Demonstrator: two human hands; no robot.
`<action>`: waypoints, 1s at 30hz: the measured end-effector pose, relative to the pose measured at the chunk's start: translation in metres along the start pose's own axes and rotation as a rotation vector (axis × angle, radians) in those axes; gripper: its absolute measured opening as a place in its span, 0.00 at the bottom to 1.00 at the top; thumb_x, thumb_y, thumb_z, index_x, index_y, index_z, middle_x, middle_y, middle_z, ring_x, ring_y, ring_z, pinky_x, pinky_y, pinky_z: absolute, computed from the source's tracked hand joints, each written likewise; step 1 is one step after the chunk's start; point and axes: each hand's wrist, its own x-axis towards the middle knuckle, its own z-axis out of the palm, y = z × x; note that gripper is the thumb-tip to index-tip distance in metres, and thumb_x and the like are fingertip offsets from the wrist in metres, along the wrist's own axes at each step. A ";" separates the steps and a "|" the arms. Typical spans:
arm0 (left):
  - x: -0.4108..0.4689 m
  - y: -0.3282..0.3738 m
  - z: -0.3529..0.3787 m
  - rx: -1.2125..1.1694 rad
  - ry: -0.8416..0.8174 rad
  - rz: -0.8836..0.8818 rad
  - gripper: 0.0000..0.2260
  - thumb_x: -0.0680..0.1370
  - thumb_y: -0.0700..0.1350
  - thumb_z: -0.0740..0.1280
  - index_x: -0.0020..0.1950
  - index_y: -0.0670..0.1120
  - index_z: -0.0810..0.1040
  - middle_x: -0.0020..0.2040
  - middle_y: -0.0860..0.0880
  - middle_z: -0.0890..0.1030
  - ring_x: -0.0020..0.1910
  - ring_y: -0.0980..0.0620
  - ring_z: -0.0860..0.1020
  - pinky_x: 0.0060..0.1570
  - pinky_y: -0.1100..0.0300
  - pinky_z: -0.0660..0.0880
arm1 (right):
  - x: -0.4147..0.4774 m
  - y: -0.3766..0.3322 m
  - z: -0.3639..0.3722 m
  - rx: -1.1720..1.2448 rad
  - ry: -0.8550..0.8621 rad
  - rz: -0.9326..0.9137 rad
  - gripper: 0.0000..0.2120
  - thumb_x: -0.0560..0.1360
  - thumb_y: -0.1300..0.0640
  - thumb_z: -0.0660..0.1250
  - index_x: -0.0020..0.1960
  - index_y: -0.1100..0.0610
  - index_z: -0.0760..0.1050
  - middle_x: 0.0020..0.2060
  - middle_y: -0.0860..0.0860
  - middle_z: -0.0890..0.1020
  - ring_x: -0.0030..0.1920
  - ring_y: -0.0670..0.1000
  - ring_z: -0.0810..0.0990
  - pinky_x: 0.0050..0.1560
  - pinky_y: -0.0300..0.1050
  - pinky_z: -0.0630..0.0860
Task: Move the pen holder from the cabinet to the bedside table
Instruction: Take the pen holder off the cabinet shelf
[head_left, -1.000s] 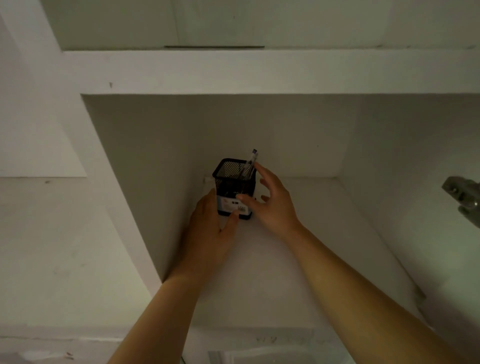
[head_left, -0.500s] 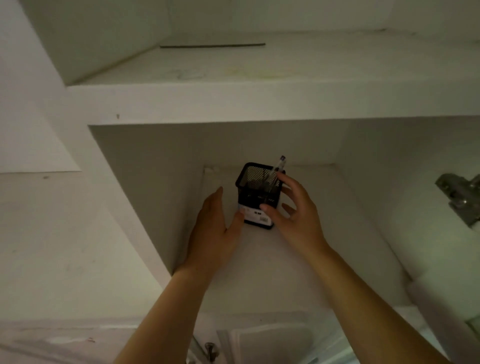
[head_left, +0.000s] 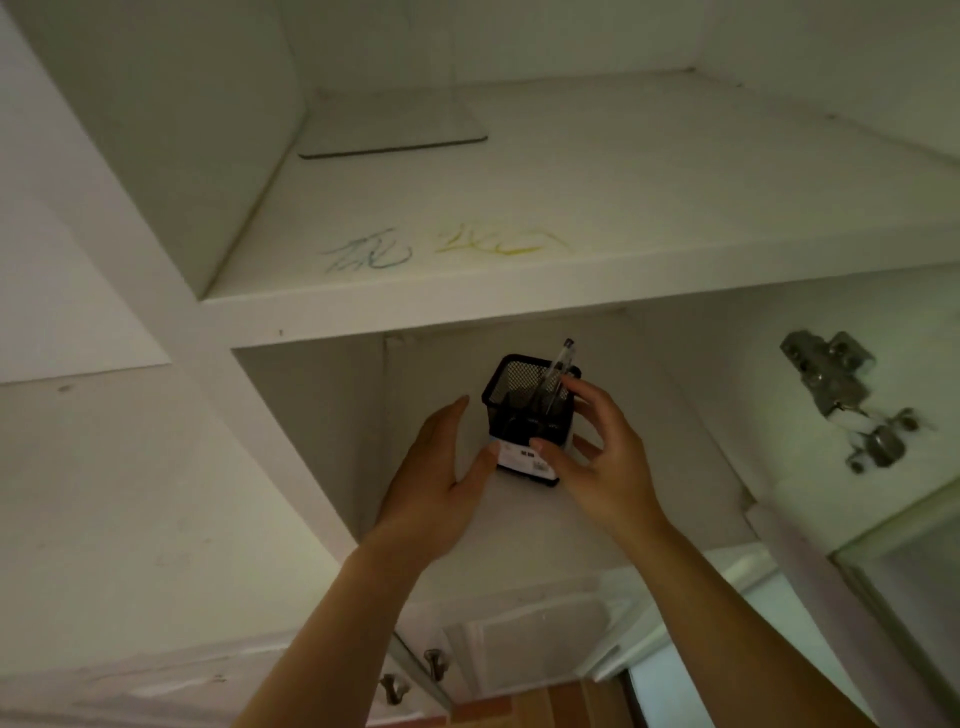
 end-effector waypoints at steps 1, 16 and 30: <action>-0.004 0.002 -0.003 0.008 -0.014 0.024 0.26 0.78 0.53 0.58 0.74 0.55 0.53 0.75 0.55 0.58 0.68 0.63 0.57 0.66 0.64 0.57 | -0.008 -0.003 -0.006 -0.012 0.018 0.003 0.30 0.68 0.62 0.74 0.62 0.39 0.67 0.62 0.45 0.74 0.63 0.37 0.70 0.53 0.28 0.72; -0.048 0.014 -0.003 0.230 -0.203 0.300 0.26 0.75 0.60 0.53 0.71 0.53 0.61 0.71 0.52 0.67 0.66 0.53 0.67 0.64 0.60 0.64 | -0.118 -0.046 -0.056 -0.037 0.288 0.099 0.27 0.69 0.62 0.73 0.61 0.42 0.69 0.61 0.41 0.74 0.62 0.39 0.72 0.49 0.32 0.77; -0.159 0.060 -0.018 0.276 -0.019 0.330 0.24 0.76 0.59 0.54 0.70 0.54 0.63 0.67 0.53 0.71 0.63 0.55 0.70 0.59 0.60 0.67 | -0.204 -0.101 -0.083 -0.027 0.227 0.050 0.28 0.68 0.59 0.74 0.64 0.46 0.69 0.61 0.42 0.74 0.62 0.41 0.73 0.52 0.46 0.80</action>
